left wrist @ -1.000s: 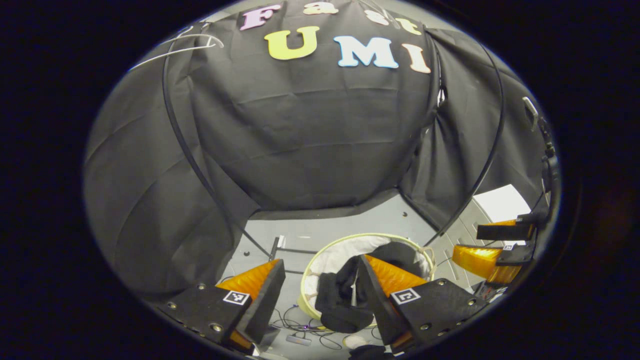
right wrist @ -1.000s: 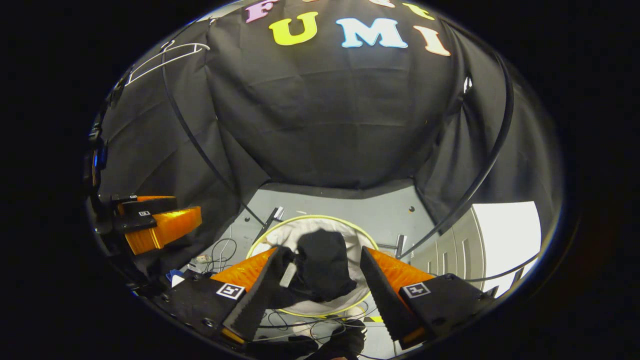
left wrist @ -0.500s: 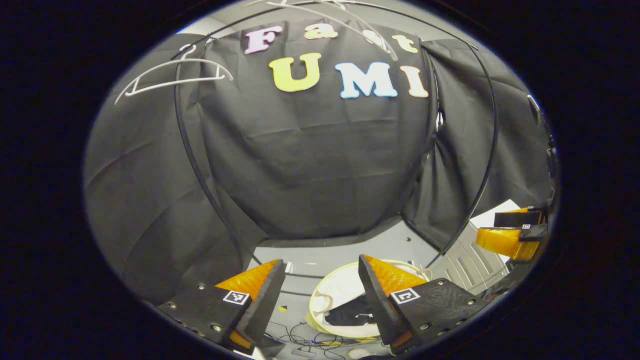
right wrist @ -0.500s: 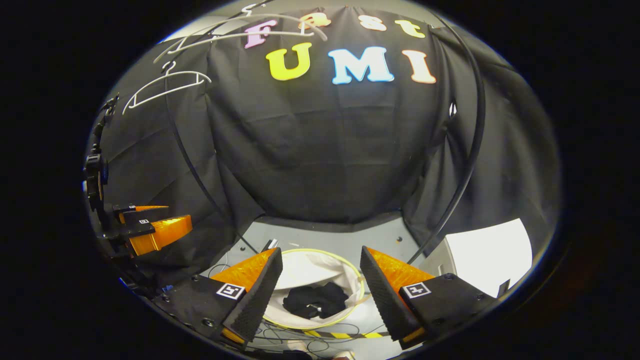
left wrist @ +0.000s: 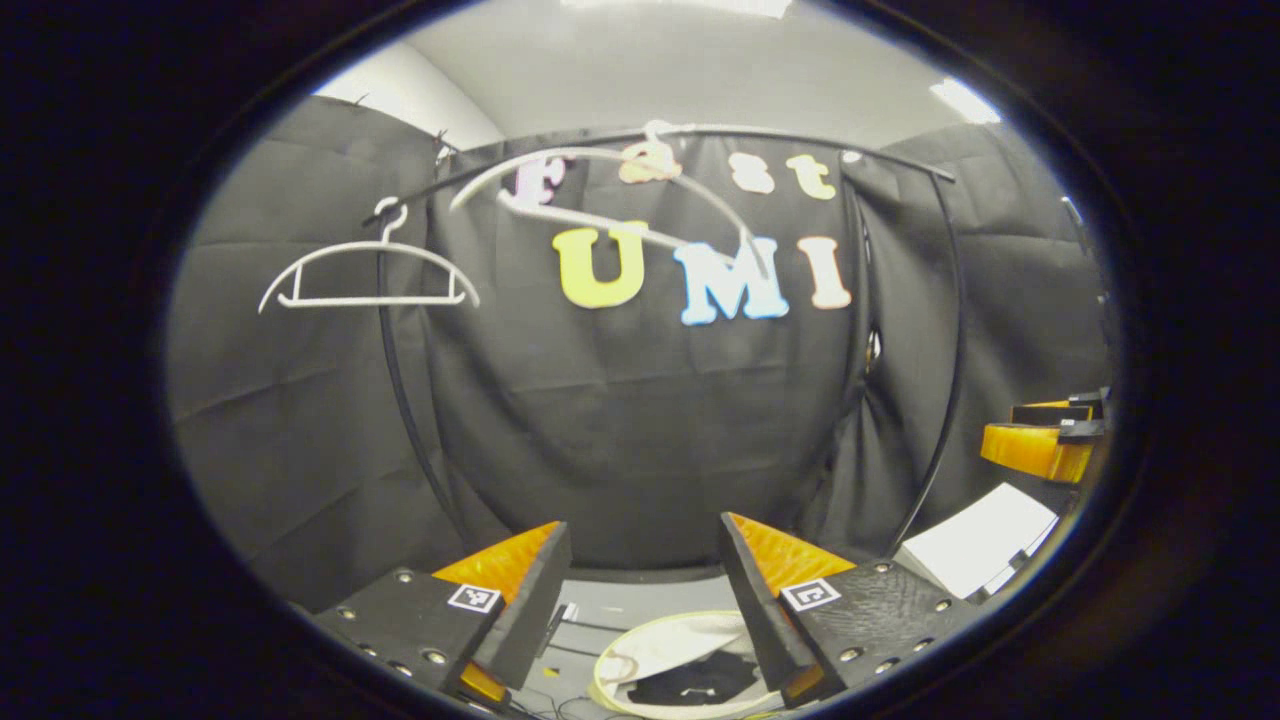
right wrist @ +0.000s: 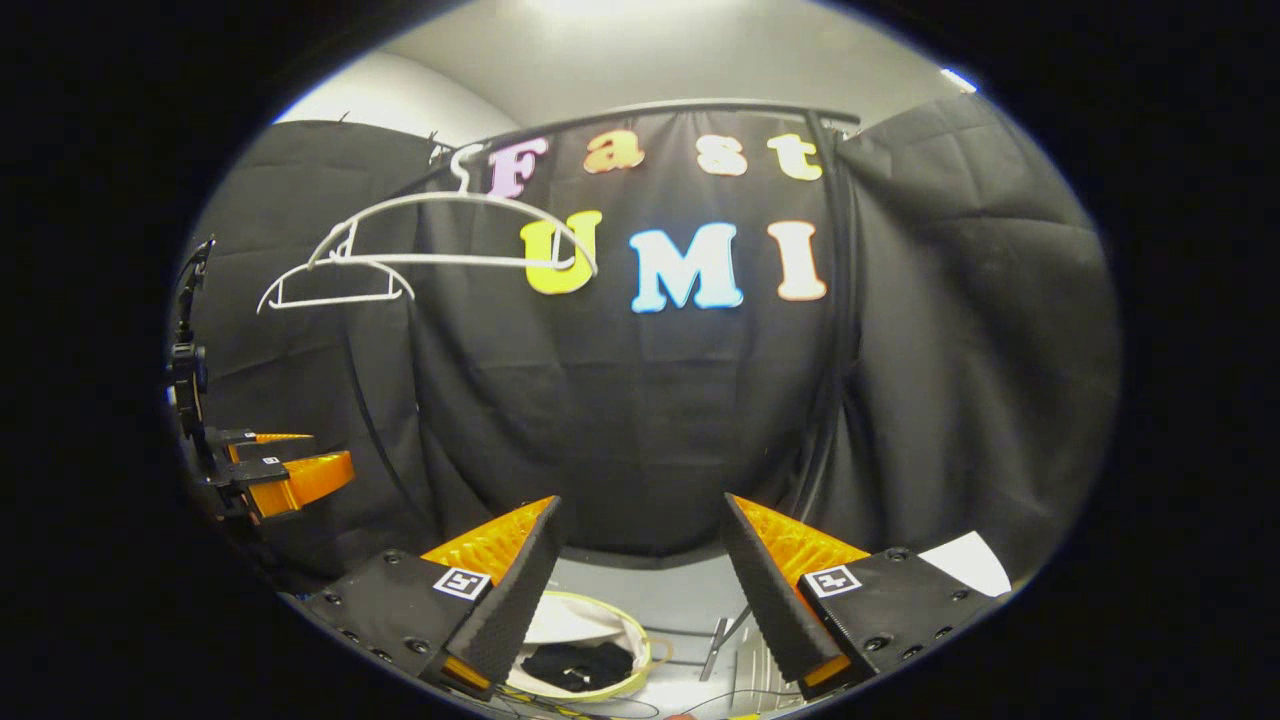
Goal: Grasp the clothes on the hanger with both hands and then place them into the laundry hamper below.
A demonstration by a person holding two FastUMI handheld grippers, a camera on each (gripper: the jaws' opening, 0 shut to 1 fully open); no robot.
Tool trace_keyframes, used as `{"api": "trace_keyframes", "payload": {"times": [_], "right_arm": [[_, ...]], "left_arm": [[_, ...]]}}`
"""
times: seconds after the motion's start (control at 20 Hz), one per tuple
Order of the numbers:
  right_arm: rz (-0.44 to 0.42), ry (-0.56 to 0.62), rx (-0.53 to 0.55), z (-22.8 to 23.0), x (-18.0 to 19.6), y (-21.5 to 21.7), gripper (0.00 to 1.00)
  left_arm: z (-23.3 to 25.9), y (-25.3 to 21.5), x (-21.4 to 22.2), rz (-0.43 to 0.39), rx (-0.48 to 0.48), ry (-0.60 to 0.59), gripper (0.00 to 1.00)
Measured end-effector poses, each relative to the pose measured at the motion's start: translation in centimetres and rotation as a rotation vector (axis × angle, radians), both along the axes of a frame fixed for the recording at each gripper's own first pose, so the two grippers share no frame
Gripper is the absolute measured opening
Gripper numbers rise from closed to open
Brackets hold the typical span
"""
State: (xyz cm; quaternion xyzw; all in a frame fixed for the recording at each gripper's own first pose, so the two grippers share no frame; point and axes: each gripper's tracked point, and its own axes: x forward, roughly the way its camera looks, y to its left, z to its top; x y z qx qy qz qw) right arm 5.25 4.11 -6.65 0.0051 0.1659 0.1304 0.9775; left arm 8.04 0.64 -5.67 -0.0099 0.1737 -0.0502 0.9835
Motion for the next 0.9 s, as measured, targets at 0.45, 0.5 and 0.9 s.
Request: {"api": "trace_keyframes", "payload": {"times": [0.45,0.5,0.9], "right_arm": [[-0.032,-0.179,0.028,8.2,-3.3,-4.5,0.93],[-0.042,-0.188,0.035,8.8,-3.6,-5.0,0.98],[-0.131,-0.279,0.036,11.0,-6.5,-9.5,0.92]], "left_arm": [[11.4,-1.4,-3.4,0.028,-0.038,-0.121,0.87],[12.1,-1.1,-3.7,0.038,-0.041,-0.133,0.87],[15.2,-0.8,-7.8,0.07,-0.013,-0.2,0.86]]}}
